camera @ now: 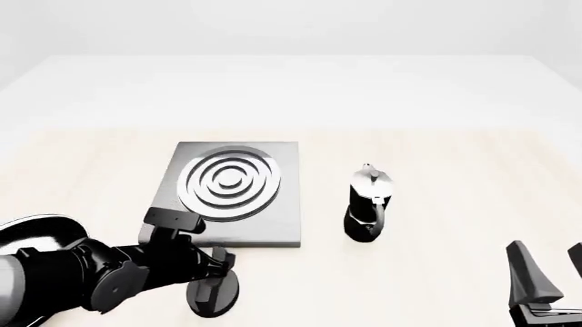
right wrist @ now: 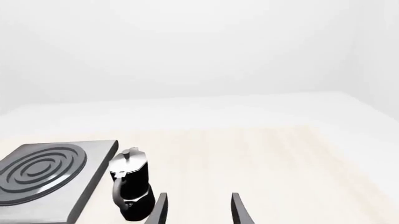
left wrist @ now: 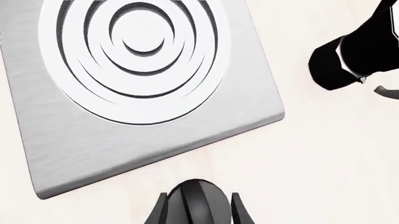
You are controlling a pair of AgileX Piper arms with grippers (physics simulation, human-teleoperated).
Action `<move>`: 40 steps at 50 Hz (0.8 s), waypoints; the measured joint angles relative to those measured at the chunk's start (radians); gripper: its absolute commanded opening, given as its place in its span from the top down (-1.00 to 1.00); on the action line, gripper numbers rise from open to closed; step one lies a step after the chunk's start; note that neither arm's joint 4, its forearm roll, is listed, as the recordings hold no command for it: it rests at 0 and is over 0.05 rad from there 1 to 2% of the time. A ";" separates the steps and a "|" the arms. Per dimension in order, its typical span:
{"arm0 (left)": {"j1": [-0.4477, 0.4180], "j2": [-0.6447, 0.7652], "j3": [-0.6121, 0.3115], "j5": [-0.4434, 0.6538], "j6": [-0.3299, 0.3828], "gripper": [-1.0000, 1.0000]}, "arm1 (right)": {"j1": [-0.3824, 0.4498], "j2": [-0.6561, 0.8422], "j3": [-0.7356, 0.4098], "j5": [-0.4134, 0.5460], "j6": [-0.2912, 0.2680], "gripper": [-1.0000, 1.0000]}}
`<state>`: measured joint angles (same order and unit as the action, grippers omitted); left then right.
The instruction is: Turn on the stove and put the moka pot on it.
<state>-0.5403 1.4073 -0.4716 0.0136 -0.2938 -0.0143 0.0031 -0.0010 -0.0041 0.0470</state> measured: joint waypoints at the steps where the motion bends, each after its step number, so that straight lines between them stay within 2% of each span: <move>1: -0.001 0.005 0.001 -0.004 -0.002 -1.00 | 0.000 0.000 0.000 0.000 0.001 -1.00; 27: -0.032 0.111 0.011 -0.073 -0.036 -1.00 | -0.006 0.000 0.000 -0.004 0.027 -1.00; 34: -0.024 0.115 0.011 -0.080 -0.027 -1.00 | -0.007 -0.001 0.000 -0.004 0.033 -1.00; 40: 0.015 0.113 0.006 -0.080 0.001 -1.00 | -0.008 -0.001 0.000 -0.004 0.035 -1.00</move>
<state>-0.5255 1.5202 -0.4652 -0.0661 -0.2927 -0.0219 0.0022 -0.0009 -0.0077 0.0817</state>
